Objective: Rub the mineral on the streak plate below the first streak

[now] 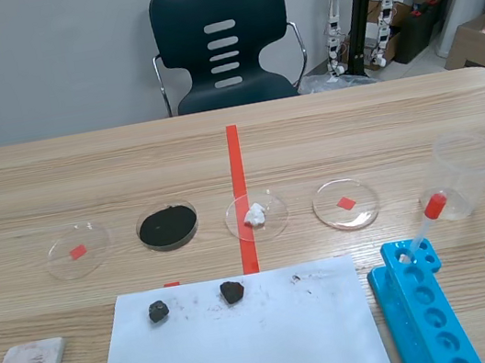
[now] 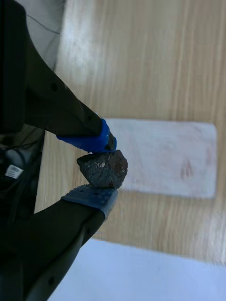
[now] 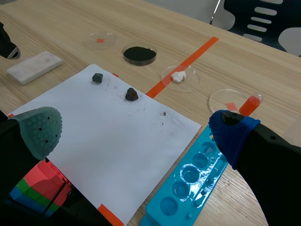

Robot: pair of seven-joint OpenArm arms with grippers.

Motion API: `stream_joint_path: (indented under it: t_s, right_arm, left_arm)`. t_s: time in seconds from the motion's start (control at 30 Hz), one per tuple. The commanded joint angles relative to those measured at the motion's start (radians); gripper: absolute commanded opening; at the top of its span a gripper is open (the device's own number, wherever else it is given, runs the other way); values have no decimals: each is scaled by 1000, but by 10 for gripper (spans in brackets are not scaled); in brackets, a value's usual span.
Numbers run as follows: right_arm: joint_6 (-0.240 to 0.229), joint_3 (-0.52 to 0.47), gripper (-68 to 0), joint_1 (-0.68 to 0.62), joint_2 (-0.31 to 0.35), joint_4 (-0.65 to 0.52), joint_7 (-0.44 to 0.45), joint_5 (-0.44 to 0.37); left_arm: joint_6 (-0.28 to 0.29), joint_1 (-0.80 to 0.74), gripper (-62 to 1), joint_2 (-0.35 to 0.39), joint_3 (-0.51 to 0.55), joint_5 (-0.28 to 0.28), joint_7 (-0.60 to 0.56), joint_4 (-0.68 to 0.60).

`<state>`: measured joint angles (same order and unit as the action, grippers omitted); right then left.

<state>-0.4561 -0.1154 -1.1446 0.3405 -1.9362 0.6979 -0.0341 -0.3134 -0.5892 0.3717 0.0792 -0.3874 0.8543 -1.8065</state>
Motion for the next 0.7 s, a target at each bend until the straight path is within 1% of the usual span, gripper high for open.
stream_joint_path:
  t_s: [0.0,0.07,0.17,0.37,0.5,0.67]
  right_arm:
    - [-1,-1,4,1,0,-8,15,-14]
    - [-1,-1,4,1,0,-8,15,-14]
    - [-1,-1,4,1,0,-8,15,-14]
    - [-1,-1,4,1,0,-8,15,-14]
    - [-1,-1,4,1,0,-8,15,-14]
    - [-1,-1,4,1,0,-8,15,-14]
  left_arm:
    - [5,11,-475,6,20,-19,40,-20]
    - [5,25,-475,6,38,-43,95,-19]
    - [5,45,-475,6,50,-47,158,-19]
    - [11,108,-476,6,51,-58,215,-3]
    - [12,161,-479,12,51,-65,267,49]
    - [17,209,-479,11,51,-66,303,146]
